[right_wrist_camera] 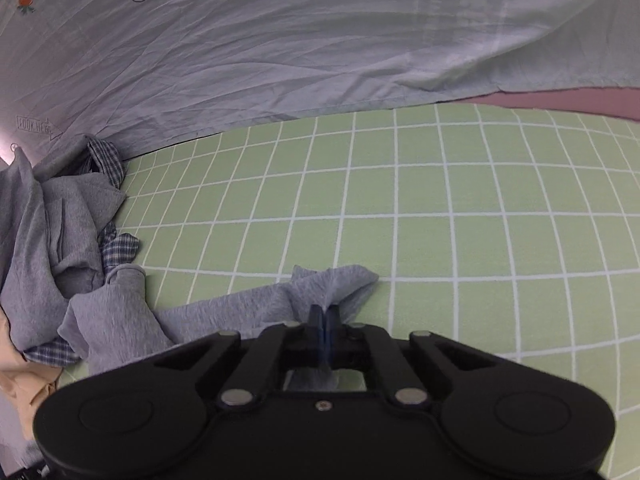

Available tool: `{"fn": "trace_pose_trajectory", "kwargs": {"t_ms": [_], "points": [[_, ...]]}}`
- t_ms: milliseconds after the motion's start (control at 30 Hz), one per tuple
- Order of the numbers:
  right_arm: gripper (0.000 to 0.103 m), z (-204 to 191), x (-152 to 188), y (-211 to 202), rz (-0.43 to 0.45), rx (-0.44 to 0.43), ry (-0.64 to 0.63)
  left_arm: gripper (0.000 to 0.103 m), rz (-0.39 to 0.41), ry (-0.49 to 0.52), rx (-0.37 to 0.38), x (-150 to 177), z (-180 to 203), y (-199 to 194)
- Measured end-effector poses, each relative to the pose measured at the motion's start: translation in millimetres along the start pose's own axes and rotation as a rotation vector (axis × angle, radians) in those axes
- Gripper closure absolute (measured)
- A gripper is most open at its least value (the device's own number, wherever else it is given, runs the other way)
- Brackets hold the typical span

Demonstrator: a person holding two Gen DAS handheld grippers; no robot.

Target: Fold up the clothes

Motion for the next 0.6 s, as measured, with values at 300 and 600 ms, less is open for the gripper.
{"fn": "trace_pose_trajectory", "kwargs": {"t_ms": [300, 600], "points": [[0.102, 90, 28, -97, 0.127, 0.158, 0.105, 0.024, -0.008, 0.027, -0.021, 1, -6, 2], [0.086, 110, 64, -111, 0.073, 0.300, 0.044, 0.014, -0.025, 0.054, -0.032, 1, 4, 8]]}}
Point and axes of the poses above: each gripper's, at about its wrist camera, not at the fingertips, and y roughly the way its jaws point, z to its right, x to its underside, the point moved 8 cm from there along y, roughly the way its jaws point, and after that the axes turned 3 degrees about -z, right-handed, at the moved point
